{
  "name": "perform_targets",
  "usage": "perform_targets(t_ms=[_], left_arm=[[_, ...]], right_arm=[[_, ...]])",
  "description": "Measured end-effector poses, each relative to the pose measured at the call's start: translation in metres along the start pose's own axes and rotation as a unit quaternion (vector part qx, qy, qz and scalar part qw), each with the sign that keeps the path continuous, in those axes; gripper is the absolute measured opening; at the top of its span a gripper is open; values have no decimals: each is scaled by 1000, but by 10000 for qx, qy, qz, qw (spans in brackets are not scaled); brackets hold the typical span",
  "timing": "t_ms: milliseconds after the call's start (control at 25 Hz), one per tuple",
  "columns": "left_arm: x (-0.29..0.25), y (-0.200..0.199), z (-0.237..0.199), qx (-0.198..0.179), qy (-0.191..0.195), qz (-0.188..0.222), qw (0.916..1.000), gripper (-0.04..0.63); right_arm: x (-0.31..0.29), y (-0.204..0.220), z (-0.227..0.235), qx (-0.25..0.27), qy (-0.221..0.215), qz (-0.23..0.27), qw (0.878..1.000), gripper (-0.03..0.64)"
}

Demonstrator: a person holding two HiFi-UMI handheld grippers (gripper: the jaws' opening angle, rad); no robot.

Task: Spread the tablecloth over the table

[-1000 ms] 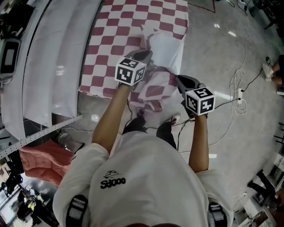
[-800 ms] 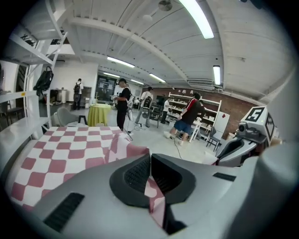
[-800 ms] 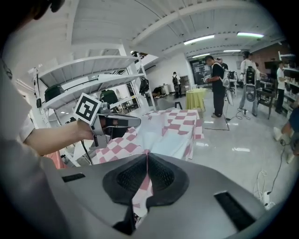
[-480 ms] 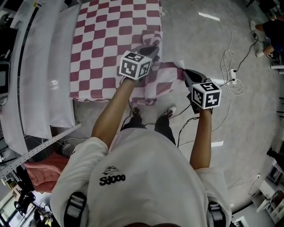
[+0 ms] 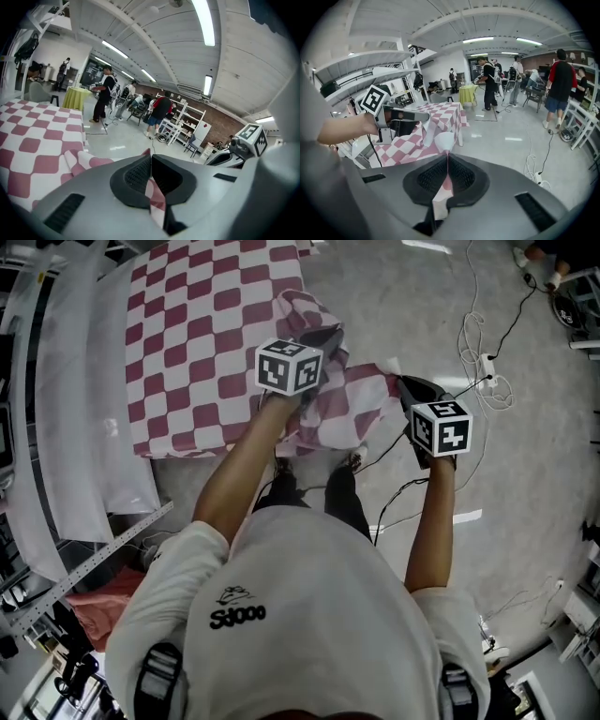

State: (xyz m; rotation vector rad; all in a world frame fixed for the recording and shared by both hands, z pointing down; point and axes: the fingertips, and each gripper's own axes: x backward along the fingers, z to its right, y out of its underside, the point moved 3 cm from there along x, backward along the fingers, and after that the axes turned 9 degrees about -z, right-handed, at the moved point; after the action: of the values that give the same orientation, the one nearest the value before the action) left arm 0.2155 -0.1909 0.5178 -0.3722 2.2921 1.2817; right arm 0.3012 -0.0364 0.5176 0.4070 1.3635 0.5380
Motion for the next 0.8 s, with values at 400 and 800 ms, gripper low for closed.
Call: perform_targets(t_ms=[400,800], left_arm=[[-94,30,29,13,181,-664,9976,31],[-177,82,32,177,205,-1354,9904,31]], right_arm=[[-26,73,66,-371,61,-651,9972,28],[-69,140,110,-828,-139,-1162,9897,28]])
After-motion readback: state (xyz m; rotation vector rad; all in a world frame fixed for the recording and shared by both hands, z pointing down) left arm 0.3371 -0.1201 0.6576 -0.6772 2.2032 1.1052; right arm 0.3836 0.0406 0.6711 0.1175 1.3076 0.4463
